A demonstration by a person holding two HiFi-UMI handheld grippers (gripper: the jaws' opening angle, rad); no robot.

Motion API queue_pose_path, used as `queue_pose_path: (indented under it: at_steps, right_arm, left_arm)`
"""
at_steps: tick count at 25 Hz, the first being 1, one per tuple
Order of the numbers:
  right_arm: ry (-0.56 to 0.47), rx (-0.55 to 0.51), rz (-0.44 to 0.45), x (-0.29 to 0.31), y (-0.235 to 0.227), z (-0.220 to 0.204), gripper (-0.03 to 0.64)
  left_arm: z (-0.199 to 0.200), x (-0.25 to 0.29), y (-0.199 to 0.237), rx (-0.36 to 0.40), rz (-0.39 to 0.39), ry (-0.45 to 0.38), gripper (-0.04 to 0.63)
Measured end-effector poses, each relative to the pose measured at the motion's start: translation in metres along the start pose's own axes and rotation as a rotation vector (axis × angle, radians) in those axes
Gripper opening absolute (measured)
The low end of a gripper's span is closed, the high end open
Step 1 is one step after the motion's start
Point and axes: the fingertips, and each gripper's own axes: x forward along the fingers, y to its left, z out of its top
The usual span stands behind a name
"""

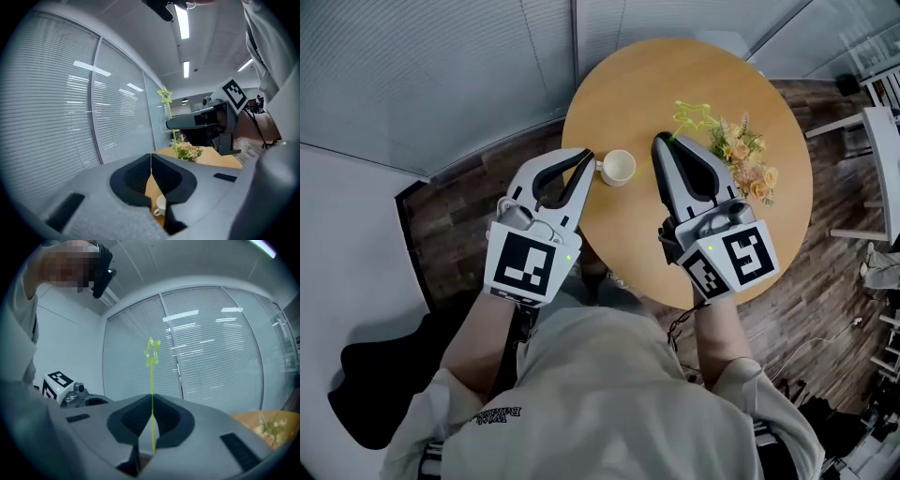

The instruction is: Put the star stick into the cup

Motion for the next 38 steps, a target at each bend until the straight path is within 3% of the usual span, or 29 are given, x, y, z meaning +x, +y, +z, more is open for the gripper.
queue_pose_path:
  at_steps: [4,19,29,34,38]
  right_arm:
    - [0.023,0.008,-0.012,0.016,-0.013,-0.024,0.031]
    - [0.046,0.080,-0.063,0.054,-0.056,-0.121,0.031]
    - [0.127,0.123,-0.118,0.065,-0.080,-0.190,0.032]
    - [0.187,0.166,-0.172,0.065,-0.091,-0.228,0.032]
    - [0.227,0.215,-0.191,0.060,-0.094,-0.253,0.032]
  left_arm:
    - [-0.018,0.016,0.003,-0.091,-0.042,0.024,0.023]
    - [-0.105,0.064,0.004,-0.144,-0.088,0.163,0.023]
    - [-0.173,0.084,-0.006,-0.190,-0.120,0.263,0.023]
    - [-0.193,0.087,-0.008,-0.189,-0.086,0.280,0.023]
    - [-0.200,0.090,-0.019,-0.220,-0.112,0.283,0.023]
